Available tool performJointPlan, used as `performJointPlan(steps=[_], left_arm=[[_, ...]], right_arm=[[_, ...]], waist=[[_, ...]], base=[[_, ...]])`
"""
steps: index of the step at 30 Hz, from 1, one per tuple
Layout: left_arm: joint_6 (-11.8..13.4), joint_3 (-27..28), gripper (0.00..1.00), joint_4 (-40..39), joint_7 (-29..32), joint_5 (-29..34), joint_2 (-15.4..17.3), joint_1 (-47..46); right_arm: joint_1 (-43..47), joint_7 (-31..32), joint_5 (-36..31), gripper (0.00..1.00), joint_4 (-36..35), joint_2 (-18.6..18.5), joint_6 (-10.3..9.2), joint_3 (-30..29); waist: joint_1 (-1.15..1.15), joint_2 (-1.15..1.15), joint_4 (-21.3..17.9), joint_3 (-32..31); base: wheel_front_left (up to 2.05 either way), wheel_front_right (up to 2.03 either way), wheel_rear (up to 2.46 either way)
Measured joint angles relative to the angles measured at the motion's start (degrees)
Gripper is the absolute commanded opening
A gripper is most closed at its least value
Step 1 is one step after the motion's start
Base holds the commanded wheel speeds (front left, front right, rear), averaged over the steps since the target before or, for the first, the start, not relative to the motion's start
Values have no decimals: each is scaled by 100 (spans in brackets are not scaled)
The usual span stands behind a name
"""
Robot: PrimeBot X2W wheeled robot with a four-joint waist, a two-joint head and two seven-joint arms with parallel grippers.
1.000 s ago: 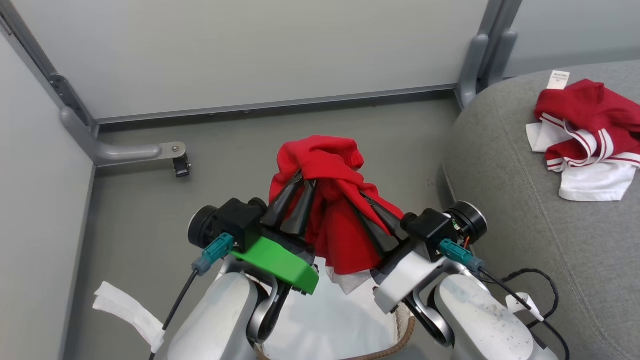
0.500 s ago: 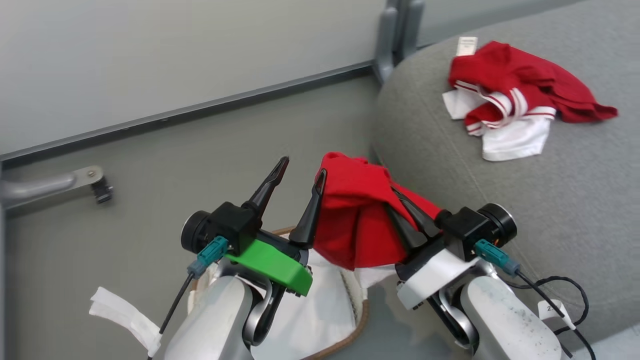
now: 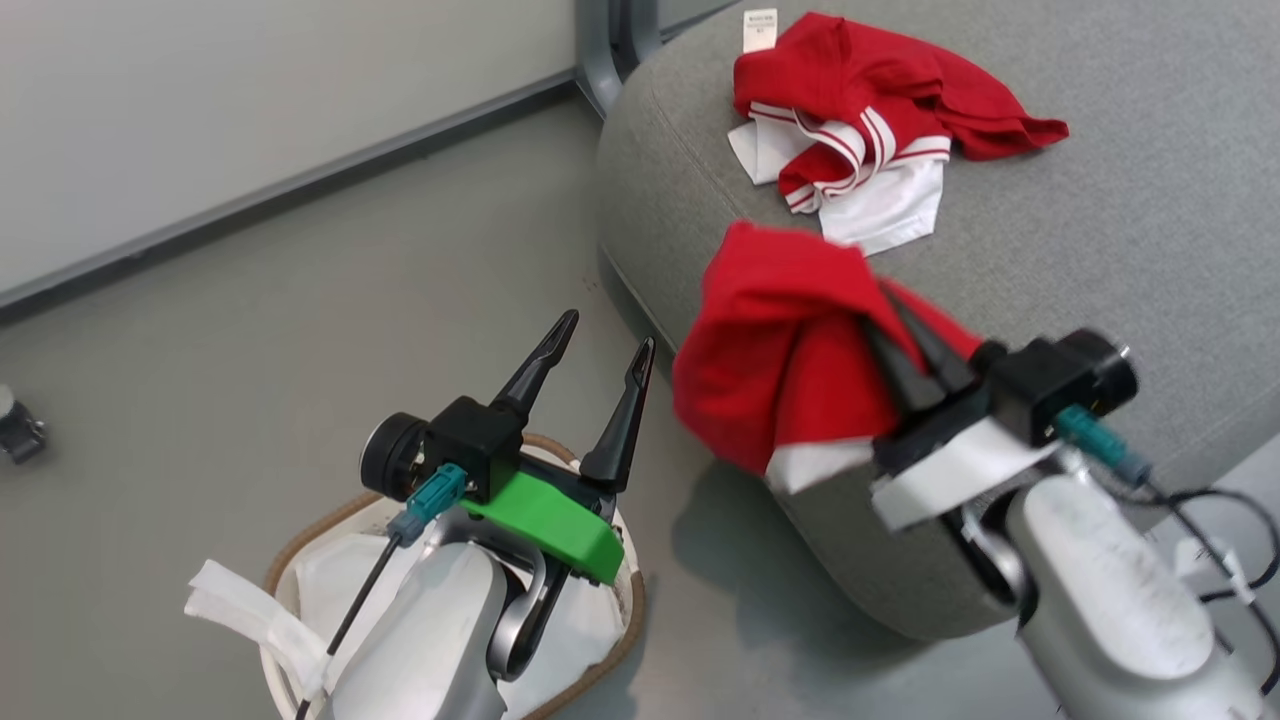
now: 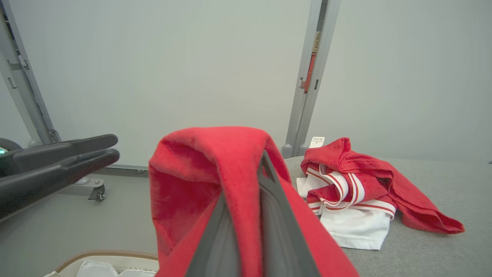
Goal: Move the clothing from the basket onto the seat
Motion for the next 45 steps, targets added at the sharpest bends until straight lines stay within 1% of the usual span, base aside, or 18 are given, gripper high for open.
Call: performJointPlan(steps=[2,5,12,14,16,22,25,28,31,34,35,36,37,38,42,45], left_arm=[[0,-21,100,41,0,25,-1,-72],[0,-74,100,96,0,44,1,-175],[0,-174,100,246,0,116,55,-417],[0,-182,100,267,-1,146,80,-497],[0,-188,100,285,0,192,91,-565],[0,-258,100,231,0,305,96,-750],[0,-286,100,187,0,339,88,-846],[0,-255,100,153,0,359,68,-947],[0,-218,100,140,0,360,53,-949],[0,-182,100,141,0,361,41,-938],[0,-166,100,145,0,364,40,-933],[0,-143,100,148,0,380,35,-923],[0,-102,100,152,0,380,33,-899],[0,-70,100,156,0,380,33,-859],[0,53,100,198,0,380,29,-732],[0,176,100,219,0,381,27,-636]], right_arm=[[-239,0,-22,0,-23,-122,0,-160],[-709,0,-81,0,-90,-345,0,-565],[-1875,0,-310,0,-69,-1100,0,-1424],[-2208,0,-431,0,43,-1332,0,-1606],[-2489,-1,-647,0,249,-1593,0,-1631],[-3090,-1,-843,0,1163,-1950,0,-1961],[-3283,-1,-959,0,1589,-2018,0,-2107],[-3387,-1,-1149,0,2147,-1995,0,-2294],[-3379,-1,-1391,0,2771,-1903,0,-2517],[-3346,-1,-1503,0,3220,-1796,0,-2707],[-3317,-1,-1540,2,3321,-1759,0,-2754],[-3261,-1,-1597,26,3438,-1719,0,-2837],[-3193,0,-1649,65,3542,-1693,0,-2916],[-3116,-1,-1696,100,3626,-1682,0,-3005],[-2842,0,-1744,100,3700,-1532,0,-3295],[-2540,0,-1740,100,3479,-1373,0,-3416]], waist=[[0,0,-57,122],[0,0,-98,334],[0,0,-12,875],[0,0,51,1027],[0,0,120,1160],[0,0,406,1517],[0,0,571,1680],[0,0,757,1845],[1,0,943,1969],[0,0,1124,2067],[1,0,1172,2092],[1,0,1231,2121],[1,0,1283,2146],[1,0,1332,2165],[1,0,1447,2166],[1,0,1464,2079]], base=[[0,0,0],[0,0,0],[0,0,0],[0,0,0],[0,0,0],[0,0,0],[0,0,0],[0,0,0],[0,0,0],[0,0,0],[0,0,0],[0,0,0],[0,0,0],[0,0,0],[0,0,0],[0,0,0]])
